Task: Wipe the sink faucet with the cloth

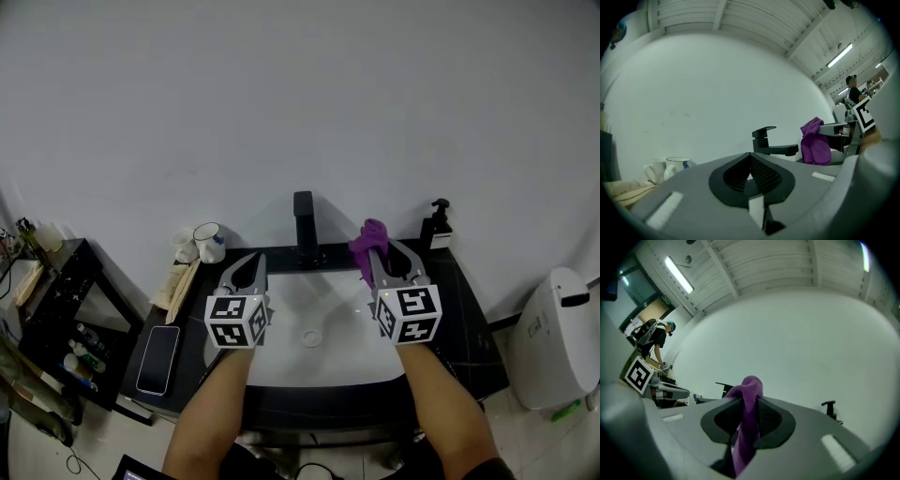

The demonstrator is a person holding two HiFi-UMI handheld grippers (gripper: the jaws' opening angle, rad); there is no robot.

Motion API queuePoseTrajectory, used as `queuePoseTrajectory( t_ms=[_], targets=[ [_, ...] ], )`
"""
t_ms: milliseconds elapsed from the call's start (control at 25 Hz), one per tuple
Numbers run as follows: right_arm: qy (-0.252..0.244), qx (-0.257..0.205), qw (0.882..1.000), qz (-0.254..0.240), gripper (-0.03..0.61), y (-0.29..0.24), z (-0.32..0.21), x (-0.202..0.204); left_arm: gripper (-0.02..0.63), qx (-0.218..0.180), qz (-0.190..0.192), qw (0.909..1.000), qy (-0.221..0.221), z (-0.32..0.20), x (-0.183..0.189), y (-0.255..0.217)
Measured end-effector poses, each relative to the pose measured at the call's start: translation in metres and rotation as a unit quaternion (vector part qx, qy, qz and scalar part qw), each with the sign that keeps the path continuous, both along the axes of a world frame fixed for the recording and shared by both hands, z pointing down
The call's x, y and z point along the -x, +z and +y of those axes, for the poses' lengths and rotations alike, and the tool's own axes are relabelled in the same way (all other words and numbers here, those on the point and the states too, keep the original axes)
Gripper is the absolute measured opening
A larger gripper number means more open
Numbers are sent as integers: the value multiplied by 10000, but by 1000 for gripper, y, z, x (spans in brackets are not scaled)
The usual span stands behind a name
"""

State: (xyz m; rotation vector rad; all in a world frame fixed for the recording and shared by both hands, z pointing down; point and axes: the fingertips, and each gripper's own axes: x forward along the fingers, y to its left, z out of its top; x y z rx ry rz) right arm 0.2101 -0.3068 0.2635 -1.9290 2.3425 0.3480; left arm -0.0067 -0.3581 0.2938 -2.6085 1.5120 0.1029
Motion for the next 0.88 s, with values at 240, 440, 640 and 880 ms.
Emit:
queuePoseTrajectory(
  t_ms=[240,440,640,880],
  targets=[
    [-311,314,9990,-45,58,10,-2,15,17,-131,-200,9996,-167,1,4,-3],
    [-243,320,9992,33,60,9,-6,10,18,-177,-216,9993,-262,3,7,-8],
    [-271,402,9988,22,60,16,-8,10,17,-25,-96,9993,-369,4,16,-3],
    [-301,342,9989,50,60,13,-8,11,17,-121,-43,9995,-290,4,13,-7]
  ],
)
